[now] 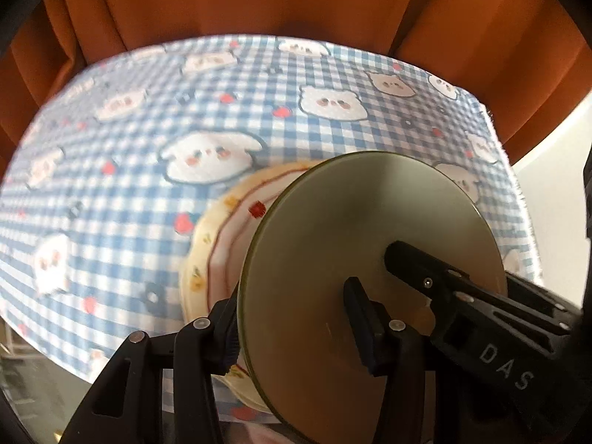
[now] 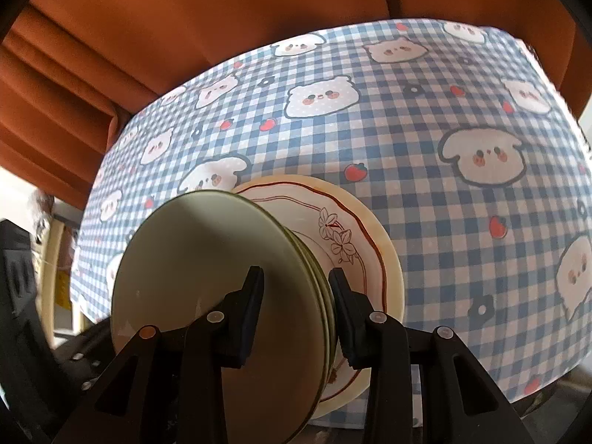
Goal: Organize plates and bowls
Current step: 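Carry the bowl stack with both tools over the plate stack, then lower the bowl stack onto the red-rimmed plate and open both tools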
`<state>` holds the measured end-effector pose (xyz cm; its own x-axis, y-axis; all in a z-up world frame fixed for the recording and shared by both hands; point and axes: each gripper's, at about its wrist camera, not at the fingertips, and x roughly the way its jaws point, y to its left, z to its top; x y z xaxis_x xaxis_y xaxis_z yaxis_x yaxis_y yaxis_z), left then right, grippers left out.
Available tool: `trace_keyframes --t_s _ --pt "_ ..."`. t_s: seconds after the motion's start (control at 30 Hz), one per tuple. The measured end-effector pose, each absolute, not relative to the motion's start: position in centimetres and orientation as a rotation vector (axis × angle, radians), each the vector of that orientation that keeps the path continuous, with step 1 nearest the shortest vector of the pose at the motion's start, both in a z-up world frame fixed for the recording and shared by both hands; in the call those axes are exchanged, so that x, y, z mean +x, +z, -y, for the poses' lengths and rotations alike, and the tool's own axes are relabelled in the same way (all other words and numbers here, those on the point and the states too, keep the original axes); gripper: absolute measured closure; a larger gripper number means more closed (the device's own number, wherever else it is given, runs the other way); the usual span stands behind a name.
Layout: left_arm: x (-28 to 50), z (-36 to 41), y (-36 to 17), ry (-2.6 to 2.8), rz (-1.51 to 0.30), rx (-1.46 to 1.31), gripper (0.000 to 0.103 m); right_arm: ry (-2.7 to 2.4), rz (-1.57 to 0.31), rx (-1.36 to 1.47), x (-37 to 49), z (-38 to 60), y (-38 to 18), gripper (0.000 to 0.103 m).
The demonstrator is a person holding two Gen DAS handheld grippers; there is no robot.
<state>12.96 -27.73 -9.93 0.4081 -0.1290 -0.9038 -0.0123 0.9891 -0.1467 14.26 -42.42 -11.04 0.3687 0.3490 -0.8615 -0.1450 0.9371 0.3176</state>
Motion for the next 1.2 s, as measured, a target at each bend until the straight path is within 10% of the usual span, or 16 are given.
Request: trace_keyframes --t_s 0.4,1.2 --pt "12.3 27.7 -8.6 -0.088 -1.035 -0.053 0.026 0.195 -1.086 0.181 13.1 43.4 -10.3 0.048" --pt "4.3 11.0 -5.7 -0.021 -0.720 -0.061 0.011 0.040 -0.698 0.122 3.6 32.8 -4.5 0.031"
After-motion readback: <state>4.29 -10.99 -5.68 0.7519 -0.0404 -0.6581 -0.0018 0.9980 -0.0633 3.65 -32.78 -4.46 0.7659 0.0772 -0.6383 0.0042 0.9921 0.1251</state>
